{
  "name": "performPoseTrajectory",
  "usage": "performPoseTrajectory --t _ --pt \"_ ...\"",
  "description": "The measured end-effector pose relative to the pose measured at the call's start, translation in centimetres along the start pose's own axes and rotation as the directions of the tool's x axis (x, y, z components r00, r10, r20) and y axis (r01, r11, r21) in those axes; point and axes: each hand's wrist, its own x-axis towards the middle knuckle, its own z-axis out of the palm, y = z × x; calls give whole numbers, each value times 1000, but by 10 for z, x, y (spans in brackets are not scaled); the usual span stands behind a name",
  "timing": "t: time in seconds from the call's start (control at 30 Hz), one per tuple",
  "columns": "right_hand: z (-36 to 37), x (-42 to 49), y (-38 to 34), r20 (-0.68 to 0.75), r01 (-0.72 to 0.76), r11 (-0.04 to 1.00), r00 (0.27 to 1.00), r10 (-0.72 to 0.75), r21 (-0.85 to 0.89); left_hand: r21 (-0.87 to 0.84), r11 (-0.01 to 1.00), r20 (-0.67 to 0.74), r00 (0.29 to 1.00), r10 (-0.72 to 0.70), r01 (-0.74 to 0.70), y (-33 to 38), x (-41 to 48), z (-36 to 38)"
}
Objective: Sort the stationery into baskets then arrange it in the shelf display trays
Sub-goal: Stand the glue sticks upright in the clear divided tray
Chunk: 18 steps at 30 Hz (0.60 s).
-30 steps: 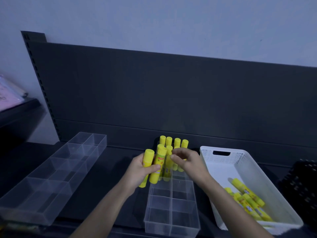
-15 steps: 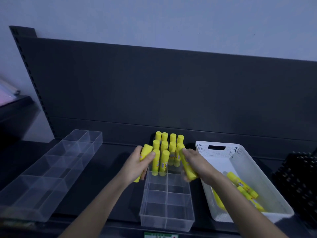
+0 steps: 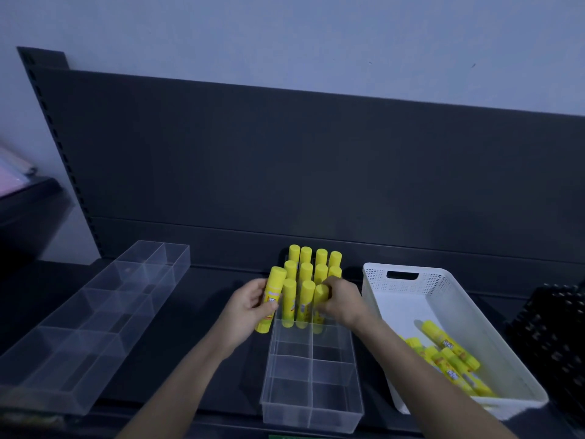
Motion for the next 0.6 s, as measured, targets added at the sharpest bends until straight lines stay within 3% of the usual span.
performPoseTrajectory --t 0.37,0.5,0.6 --pt "5 -7 12 -21 32 999 999 -31 23 31 999 -59 998 20 -18 -2 5 2" --pt "-8 -16 14 -85 21 987 996 -8 160 48 998 -83 996 30 -26 0 5 7" --pt "-26 -32 6 -173 115 906 984 -47 408 66 997 -69 996 55 -51 1 8 17"
